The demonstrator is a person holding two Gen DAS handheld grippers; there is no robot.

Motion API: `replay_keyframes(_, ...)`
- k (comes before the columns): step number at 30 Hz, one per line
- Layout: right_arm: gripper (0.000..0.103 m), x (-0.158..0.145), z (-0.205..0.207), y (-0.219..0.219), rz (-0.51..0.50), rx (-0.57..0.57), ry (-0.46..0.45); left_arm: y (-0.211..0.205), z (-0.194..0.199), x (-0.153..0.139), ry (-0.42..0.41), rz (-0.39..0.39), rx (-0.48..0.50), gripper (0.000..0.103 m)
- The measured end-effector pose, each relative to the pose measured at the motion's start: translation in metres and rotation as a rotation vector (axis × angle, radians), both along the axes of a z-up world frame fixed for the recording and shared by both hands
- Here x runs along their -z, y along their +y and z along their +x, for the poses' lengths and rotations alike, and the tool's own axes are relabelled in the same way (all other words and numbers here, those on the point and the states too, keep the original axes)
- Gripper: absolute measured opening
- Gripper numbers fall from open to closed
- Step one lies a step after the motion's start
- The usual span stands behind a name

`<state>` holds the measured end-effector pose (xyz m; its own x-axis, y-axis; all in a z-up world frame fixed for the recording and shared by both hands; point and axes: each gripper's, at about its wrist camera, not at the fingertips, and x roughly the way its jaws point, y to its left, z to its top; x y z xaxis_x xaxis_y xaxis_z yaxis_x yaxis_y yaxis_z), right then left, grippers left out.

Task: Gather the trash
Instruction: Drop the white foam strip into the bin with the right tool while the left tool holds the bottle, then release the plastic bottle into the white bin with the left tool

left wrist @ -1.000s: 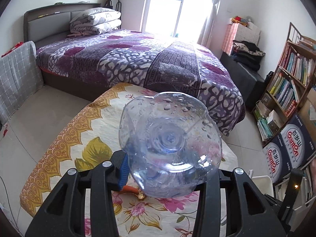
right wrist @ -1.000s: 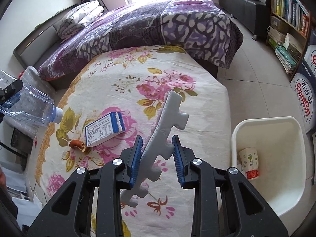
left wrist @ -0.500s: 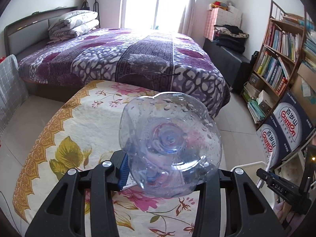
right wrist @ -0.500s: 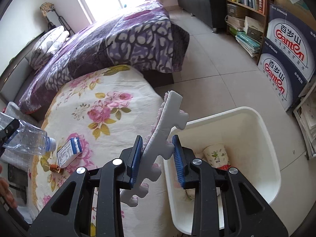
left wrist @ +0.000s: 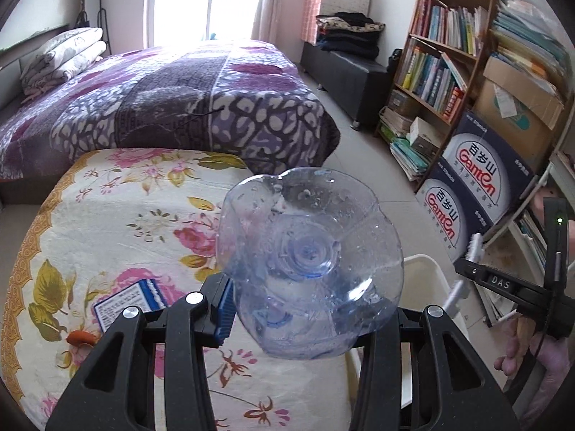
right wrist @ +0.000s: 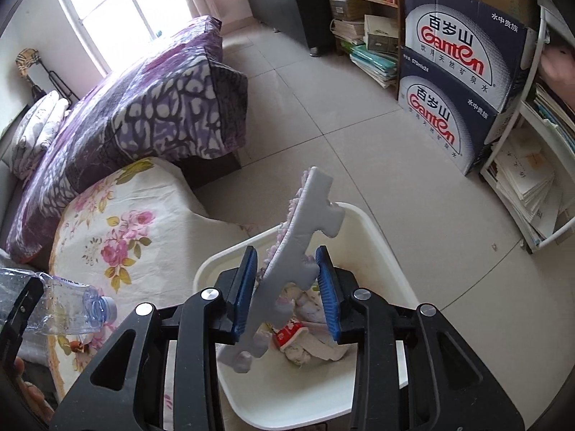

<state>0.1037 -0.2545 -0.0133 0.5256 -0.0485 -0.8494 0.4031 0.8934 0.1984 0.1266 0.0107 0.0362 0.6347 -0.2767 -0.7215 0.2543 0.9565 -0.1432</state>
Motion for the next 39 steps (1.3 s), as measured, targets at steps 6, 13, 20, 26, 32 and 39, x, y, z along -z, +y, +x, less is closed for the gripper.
replay_keyframes(6,0.066,0.002,-0.013,-0.032,0.0,0.075,0.018,-0.046,-0.005,0.011,0.027,0.003,0.098,0.043)
replay_keyframes(13,0.071,-0.004,-0.031,-0.067,0.026,0.167,-0.018,-0.096,-0.016,0.027,0.062,0.021,0.211,0.043)
replay_keyframes(20,0.072,-0.006,-0.045,-0.094,0.068,0.235,-0.04,-0.137,-0.024,0.041,0.108,0.013,0.294,0.044)
replay_keyframes(26,0.075,-0.006,-0.051,-0.105,0.088,0.266,-0.05,-0.151,-0.022,0.049,0.155,-0.044,0.324,0.068)
replay_keyframes(32,0.077,-0.006,-0.047,-0.098,0.097,0.247,-0.052,-0.14,-0.016,0.049,0.169,-0.046,0.293,0.069)
replay_keyframes(39,0.082,-0.004,-0.035,-0.071,0.087,0.193,-0.039,-0.11,-0.015,0.048,0.146,-0.001,0.234,0.073)
